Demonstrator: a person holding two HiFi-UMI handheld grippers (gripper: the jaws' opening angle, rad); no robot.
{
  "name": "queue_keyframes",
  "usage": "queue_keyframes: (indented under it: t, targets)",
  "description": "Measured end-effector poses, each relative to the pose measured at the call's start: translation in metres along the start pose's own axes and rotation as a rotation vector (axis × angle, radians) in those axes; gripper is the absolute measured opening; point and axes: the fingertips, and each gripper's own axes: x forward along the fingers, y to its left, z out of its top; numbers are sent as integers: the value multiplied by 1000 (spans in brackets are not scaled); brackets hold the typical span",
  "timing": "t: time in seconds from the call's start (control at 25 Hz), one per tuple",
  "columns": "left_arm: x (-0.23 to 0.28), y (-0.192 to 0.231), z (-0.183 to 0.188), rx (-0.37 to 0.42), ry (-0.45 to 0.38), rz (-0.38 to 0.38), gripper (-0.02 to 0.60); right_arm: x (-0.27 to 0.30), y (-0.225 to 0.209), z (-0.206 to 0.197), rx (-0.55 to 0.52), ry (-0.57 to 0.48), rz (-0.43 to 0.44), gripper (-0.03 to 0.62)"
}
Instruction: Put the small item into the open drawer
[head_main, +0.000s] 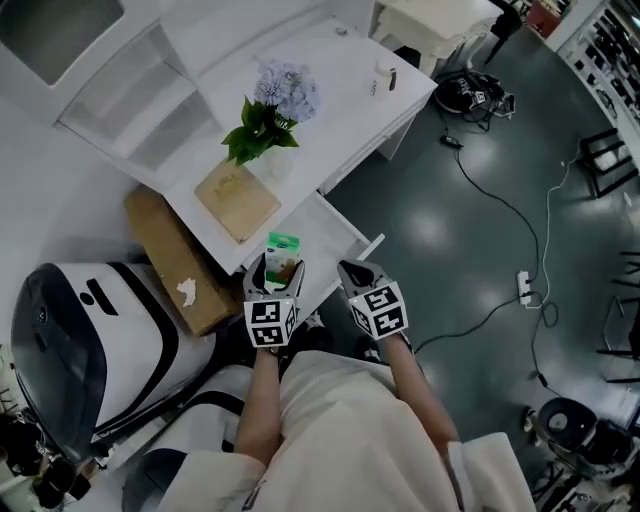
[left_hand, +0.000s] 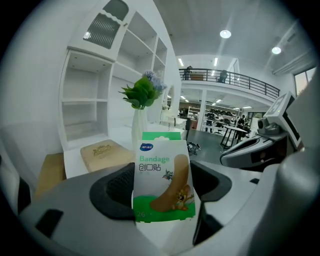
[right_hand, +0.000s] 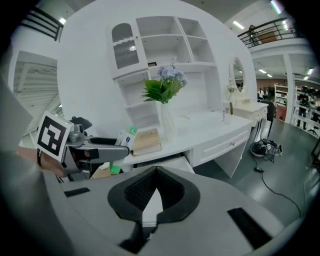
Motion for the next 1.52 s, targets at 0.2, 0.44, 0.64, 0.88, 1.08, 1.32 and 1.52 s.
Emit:
queue_keyframes:
  t: [0.2,0.44,0.64,0.88,1.08,1.32,1.52]
  targets:
    - [22,1,-8,17,26,-78,359,8,0,-6,58,14,-25,20]
    - [38,9,-17,50,58,-152,359,21,6,-10,121,25,-47,20]
    - [47,17,-37,81,98,-204,359,34,11,-16,133,48,-61,20]
    - [55,27,-64,119,152,-260,359,49,23,-24,135,67,-65,20]
    - [61,30,-83,125,190,-300,359,54,30,-27,134,76,-61,20]
    - [66,22,-105,148,240,-361,359,47,32,-36,168,77,-87,20]
    - [73,22,-124,164,274,-385,359,50,35,-44,175,90,-94,20]
